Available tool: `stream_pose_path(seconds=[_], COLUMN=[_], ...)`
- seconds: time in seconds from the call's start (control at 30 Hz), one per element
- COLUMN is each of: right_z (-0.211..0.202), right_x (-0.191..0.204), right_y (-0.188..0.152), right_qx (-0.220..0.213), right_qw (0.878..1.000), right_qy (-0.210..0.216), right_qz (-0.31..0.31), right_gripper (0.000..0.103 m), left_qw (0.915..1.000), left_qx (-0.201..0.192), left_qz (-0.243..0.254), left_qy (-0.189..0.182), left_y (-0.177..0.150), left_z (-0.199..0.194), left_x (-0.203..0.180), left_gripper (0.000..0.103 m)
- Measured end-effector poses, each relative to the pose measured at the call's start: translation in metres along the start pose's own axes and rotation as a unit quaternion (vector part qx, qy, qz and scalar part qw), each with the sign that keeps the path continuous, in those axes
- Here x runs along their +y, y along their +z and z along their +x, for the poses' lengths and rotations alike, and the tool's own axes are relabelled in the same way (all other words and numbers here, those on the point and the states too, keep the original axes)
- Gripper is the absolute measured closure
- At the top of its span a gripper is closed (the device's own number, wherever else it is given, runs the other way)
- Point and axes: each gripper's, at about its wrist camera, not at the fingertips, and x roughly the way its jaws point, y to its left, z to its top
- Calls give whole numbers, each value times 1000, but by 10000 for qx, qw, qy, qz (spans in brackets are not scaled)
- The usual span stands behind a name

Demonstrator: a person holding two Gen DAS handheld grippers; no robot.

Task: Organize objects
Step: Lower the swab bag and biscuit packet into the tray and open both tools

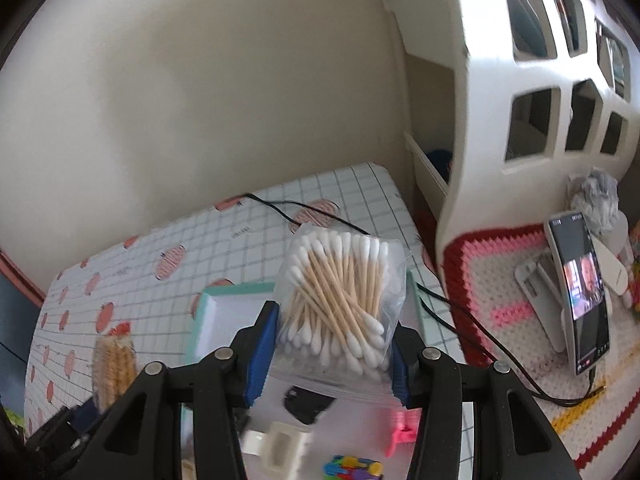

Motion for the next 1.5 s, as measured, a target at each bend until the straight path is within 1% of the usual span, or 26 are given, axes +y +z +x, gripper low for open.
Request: stream_pose_path(seconds=[0.2,0.33,0.5,0.63,0.8,1.07,1.33,1.5], right_z=[15,25,35,41,45,54,61,61], right_x=[-12,-18,-21,-15,-5,0,6,7], right_y=[-10,-16,-20,-24,-26,-32,-35,-35], right_qx=[253,367,463,515,536,619,662,651], right_qw=[9995,9991,9988,9986,9983,9976,9970,9970], right_qy=[-178,-197,-171,-110,-105,-129,-135,-146], right_qz=[-59,-41,10,-55,-200,-292,-383,-385], right_gripper=[51,51,51,51,51,51,50,49], left_qw=[9998,9997,9994,9992,9987,9978,9973,9971], left_qx=[175,209,254,307,381,528,637,696], left_qz=[38,101,242,249,310,301,214,127], left_qy=[31,-7,53,82,154,253,298,282], left_y=[-7,-7,-11,-13,-16,-19,-21,-22], left_z=[14,20,28,35,41,51,59,61], left_x=[-7,-14,-22,-23,-26,-24,-22,-20], left_gripper=[65,65,65,65,65,65,65,63])
